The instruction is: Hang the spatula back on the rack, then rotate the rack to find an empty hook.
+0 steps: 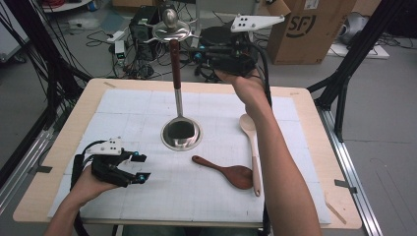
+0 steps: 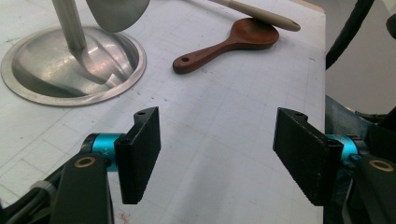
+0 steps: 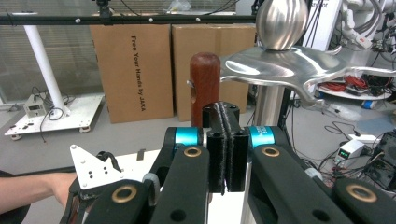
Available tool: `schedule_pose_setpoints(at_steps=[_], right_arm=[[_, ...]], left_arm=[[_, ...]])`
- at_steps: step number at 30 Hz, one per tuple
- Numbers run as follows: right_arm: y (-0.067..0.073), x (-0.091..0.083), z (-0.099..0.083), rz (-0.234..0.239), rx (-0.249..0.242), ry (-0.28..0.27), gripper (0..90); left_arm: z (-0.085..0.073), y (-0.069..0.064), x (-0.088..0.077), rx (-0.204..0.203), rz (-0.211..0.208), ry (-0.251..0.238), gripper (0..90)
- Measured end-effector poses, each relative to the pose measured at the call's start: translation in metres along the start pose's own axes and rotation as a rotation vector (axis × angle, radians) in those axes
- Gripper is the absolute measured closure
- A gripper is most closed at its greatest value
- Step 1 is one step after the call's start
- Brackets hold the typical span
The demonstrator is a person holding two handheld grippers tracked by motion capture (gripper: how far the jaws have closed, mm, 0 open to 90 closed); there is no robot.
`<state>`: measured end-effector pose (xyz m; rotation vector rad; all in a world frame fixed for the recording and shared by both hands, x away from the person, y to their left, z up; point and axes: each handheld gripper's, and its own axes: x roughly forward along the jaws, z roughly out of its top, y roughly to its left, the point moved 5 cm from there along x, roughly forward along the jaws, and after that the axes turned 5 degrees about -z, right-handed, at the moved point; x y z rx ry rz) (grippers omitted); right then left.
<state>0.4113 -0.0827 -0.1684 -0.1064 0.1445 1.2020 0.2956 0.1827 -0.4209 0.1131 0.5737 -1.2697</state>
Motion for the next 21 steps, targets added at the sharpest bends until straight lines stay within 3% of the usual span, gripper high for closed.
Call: schedule_pose_setpoints(at_steps=[21], right_arm=[[0.008,0.016,0.009,-0.002,-0.018,-0.020,89.9]], left_arm=[[0.000,-0.002,0.001,0.000,-0.004,0.002,32.8]])
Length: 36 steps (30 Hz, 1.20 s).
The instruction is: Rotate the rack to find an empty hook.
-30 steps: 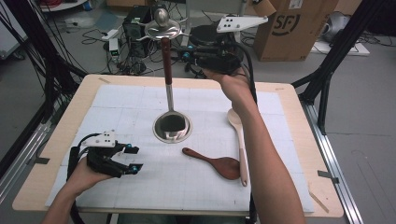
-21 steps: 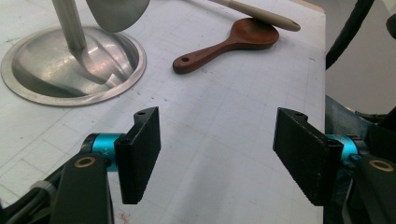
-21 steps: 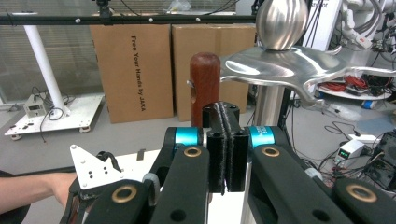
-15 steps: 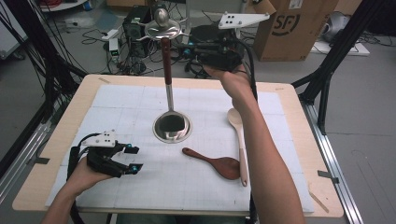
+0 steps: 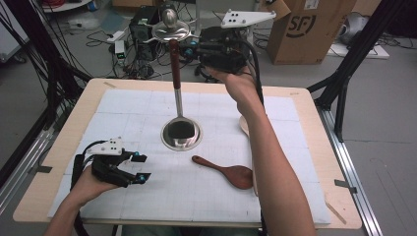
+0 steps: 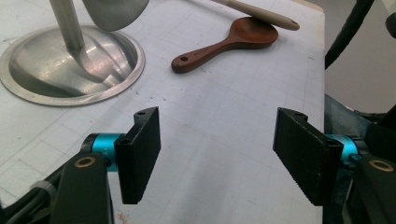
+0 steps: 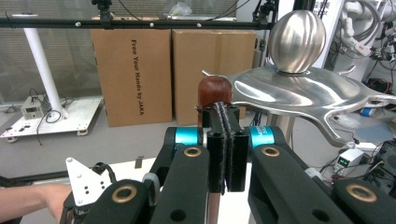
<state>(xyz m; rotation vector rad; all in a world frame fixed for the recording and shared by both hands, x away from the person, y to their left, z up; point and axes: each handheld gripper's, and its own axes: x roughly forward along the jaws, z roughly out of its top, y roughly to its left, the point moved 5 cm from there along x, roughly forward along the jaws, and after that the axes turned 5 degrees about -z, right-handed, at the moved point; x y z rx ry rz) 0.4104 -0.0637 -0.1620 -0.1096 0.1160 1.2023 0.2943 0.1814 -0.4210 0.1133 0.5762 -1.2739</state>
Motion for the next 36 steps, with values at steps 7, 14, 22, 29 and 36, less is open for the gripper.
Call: schedule_pose_setpoints(at_steps=[7,14,22,29,36], right_arm=[[0.002,0.003,0.000,-0.002,0.000,0.000,89.9],[0.005,0.008,0.000,-0.002,-0.001,-0.006,89.8],[0.009,0.014,0.001,-0.008,-0.011,-0.002,89.9],[0.011,0.019,0.001,0.000,-0.011,0.001,89.9],[0.009,0.008,-0.003,0.025,-0.019,0.013,89.9]], left_arm=[[0.000,-0.001,-0.001,0.002,0.007,-0.001,32.8],[0.000,-0.001,-0.001,0.001,0.010,0.001,32.8],[0.000,-0.002,-0.001,0.005,0.011,0.004,32.7],[0.000,-0.003,0.000,0.003,0.011,0.000,32.6],[0.000,-0.004,0.000,0.007,0.011,0.003,32.6]])
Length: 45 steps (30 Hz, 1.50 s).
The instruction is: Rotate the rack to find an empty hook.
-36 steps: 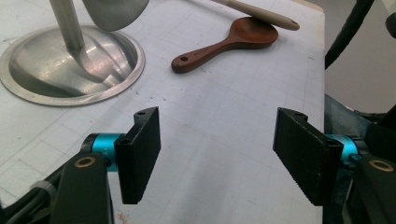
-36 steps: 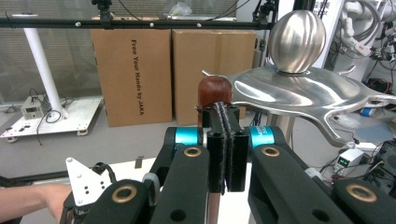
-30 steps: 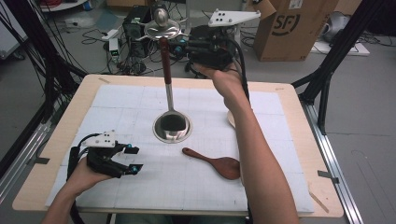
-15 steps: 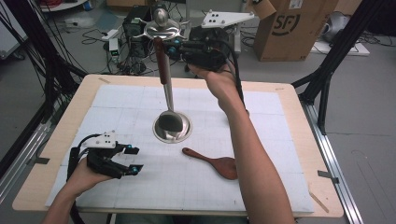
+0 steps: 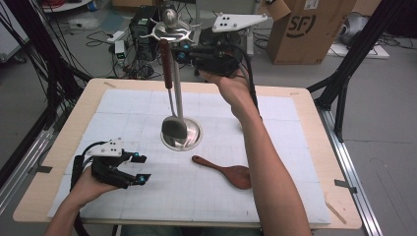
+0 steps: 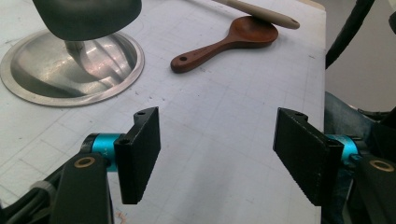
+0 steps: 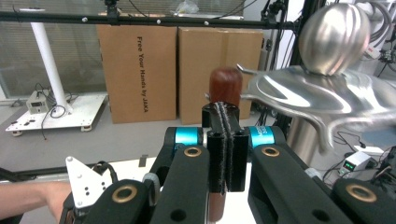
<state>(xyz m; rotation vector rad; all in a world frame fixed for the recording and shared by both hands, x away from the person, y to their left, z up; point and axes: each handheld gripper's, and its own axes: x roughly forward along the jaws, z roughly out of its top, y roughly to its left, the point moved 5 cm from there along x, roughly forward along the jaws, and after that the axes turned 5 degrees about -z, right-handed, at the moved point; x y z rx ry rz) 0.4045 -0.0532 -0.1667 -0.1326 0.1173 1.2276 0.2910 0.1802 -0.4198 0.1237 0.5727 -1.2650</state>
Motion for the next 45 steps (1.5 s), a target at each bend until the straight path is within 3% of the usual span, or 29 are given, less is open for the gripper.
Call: schedule_pose_setpoints(at_steps=[12,24,45], right_arm=[[-0.017,-0.025,-0.010,-0.033,0.017,0.009,89.9],[-0.034,-0.039,-0.011,-0.071,0.044,-0.004,89.9],[-0.038,-0.031,-0.004,-0.072,0.022,-0.004,89.9]], left_arm=[[0.000,0.001,0.000,-0.003,0.000,0.003,32.6],[0.000,0.001,0.000,-0.003,0.000,0.000,32.4],[0.000,0.002,-0.002,-0.007,0.004,0.001,31.0]])
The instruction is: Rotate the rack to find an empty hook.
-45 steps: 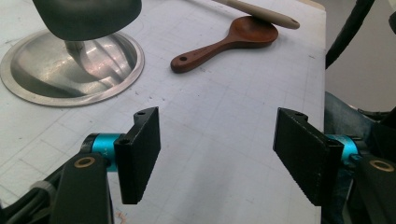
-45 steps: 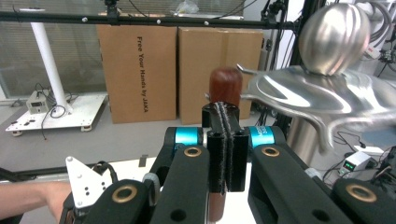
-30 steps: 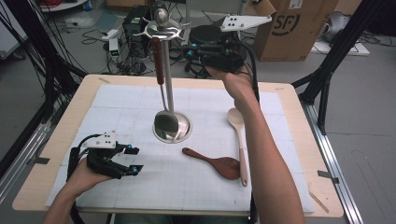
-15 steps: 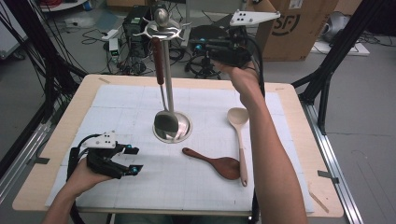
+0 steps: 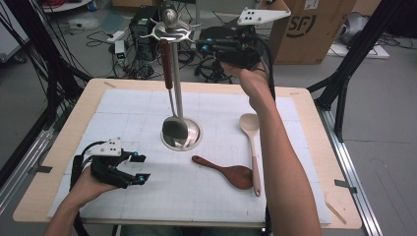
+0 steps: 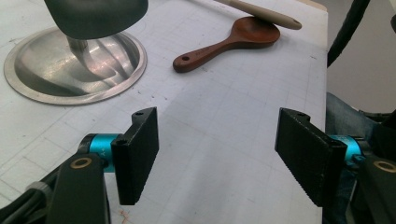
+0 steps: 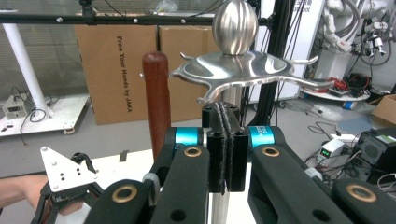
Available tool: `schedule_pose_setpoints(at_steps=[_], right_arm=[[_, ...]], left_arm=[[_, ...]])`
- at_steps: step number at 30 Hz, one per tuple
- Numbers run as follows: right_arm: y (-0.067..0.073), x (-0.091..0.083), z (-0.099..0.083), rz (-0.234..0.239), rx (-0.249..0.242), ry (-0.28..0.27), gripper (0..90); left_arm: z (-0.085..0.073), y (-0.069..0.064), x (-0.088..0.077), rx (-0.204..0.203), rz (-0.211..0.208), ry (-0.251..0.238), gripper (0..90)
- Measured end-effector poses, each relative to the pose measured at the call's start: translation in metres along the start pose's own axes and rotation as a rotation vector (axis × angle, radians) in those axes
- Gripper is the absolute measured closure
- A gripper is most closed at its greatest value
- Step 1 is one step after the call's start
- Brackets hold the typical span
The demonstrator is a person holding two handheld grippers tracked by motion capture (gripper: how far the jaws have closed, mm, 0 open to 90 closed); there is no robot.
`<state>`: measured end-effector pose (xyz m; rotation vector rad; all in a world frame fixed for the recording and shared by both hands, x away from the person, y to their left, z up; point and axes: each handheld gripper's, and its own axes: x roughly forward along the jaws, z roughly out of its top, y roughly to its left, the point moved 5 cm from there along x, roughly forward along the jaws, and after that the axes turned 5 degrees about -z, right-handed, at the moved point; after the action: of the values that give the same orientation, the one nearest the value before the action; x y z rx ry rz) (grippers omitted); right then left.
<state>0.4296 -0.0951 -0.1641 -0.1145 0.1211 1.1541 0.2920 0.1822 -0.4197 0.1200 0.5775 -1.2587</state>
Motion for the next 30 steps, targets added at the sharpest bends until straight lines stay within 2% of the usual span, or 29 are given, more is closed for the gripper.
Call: schedule_pose_setpoints(at_steps=[17,30], right_arm=[[0.0047,-0.0043,0.0042,-0.005,-0.010,0.002,89.9],[0.0099,-0.0023,0.0052,0.011,-0.021,0.006,89.9]], left_arm=[[0.0000,-0.0001,0.0005,-0.001,0.005,0.002,30.1],[0.0001,-0.0002,0.0007,-0.004,0.005,0.000,29.8]])
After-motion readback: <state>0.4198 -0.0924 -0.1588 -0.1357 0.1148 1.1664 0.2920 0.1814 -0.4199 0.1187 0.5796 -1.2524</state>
